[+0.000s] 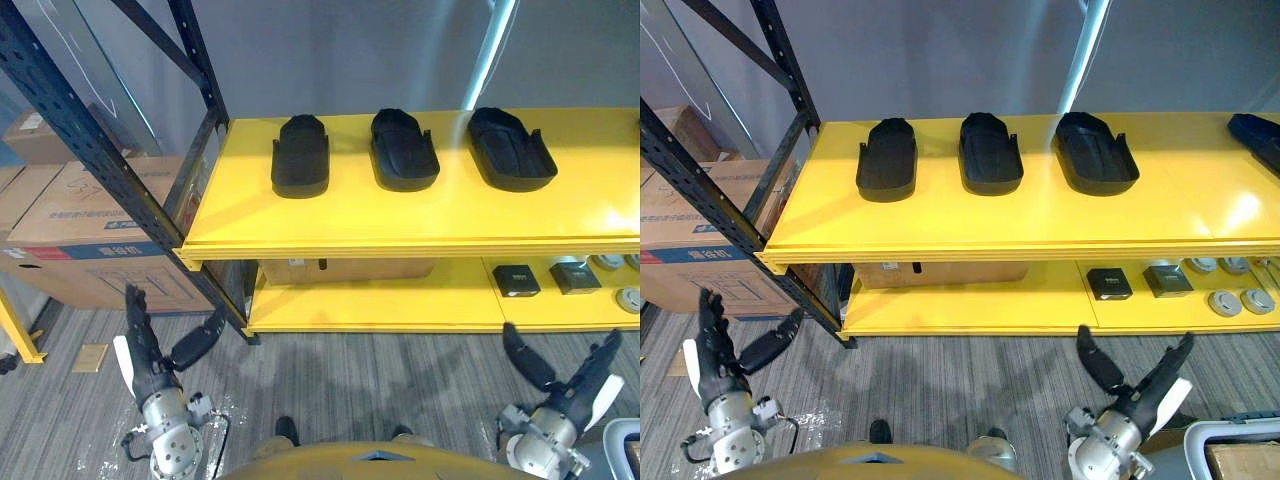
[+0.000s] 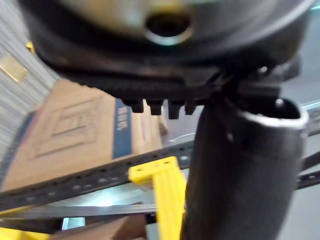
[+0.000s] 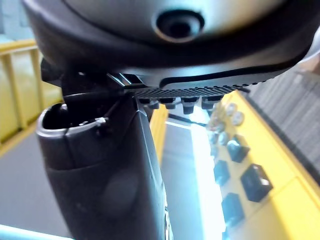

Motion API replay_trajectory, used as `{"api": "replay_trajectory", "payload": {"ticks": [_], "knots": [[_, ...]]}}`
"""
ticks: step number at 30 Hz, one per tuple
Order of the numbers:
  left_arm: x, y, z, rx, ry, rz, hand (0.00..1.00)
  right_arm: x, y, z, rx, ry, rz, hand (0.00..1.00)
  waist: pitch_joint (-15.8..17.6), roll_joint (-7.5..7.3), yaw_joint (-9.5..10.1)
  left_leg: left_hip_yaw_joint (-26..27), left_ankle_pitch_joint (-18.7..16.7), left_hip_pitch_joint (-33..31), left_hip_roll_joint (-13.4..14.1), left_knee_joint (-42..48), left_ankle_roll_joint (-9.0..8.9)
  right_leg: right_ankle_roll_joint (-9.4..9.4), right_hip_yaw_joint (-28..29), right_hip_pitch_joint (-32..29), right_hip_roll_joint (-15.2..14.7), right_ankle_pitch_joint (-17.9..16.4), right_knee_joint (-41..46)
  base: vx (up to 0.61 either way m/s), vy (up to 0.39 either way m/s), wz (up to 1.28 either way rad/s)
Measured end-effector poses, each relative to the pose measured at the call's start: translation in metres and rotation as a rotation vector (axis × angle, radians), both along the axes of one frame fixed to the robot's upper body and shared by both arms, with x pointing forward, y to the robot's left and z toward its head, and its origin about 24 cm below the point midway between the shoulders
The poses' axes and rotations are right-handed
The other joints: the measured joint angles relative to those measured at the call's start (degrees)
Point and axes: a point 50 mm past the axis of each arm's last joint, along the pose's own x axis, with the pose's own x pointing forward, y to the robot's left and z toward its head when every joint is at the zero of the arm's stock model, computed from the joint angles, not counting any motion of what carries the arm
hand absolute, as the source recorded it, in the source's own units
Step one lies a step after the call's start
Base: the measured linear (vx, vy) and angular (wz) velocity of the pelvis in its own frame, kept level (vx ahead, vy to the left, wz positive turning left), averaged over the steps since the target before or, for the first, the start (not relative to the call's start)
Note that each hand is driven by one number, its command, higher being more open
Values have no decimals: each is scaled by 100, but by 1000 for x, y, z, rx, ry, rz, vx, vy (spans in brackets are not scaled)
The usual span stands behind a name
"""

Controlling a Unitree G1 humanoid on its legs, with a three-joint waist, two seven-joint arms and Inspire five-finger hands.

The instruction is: Walk over and take three plastic housings, then place them on the shelf

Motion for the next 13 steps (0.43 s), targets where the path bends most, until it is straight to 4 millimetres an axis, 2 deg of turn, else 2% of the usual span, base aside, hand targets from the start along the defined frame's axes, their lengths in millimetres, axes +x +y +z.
{"api": "replay_trajectory", "payload": {"ticks": [1, 2, 3, 6, 9, 13], "knots": [[-4, -1, -10, -24, 45, 3, 100, -3, 2, -7, 24, 32, 9, 100, -18, -32, 1, -7, -13, 0, 1, 0, -17, -5, -4, 2, 2, -7, 1, 0, 0, 0], [-15, -2, -33, -101, 152, 15, 100, -8, 9, -26, 120, 111, 40, 100, -40, -38, 14, -9, -37, 60, 3, -1, -44, -1, -6, 21, 5, -31, 2, 0, 0, 0], [-23, -4, -45, -138, 222, 14, 100, -12, 14, -38, 189, 161, 55, 100, -32, -67, 23, -9, -56, 83, 3, -2, -57, -8, -6, 44, 5, -41, 2, 0, 0, 0], [-44, -13, -70, -198, 394, -59, 100, -24, 31, -72, 397, 312, 108, 100, -20, -134, 40, -37, -110, 119, -13, -3, -43, -5, -22, 109, -6, -53, -11, -4, 11, 3], [-46, -14, -84, -249, 502, -113, 100, -33, 42, -93, 561, 420, 141, 100, 23, -198, 175, -51, -115, 183, -19, -3, -45, 4, -26, 196, -8, -64, -35, -5, 11, 3], [-37, -9, -95, -338, 589, -154, 100, -27, 49, -104, 718, 467, 173, 100, 30, -285, 162, -62, -118, 182, -31, -5, -47, -6, -7, 214, -7, -82, -79, -8, 3, 1]]}}
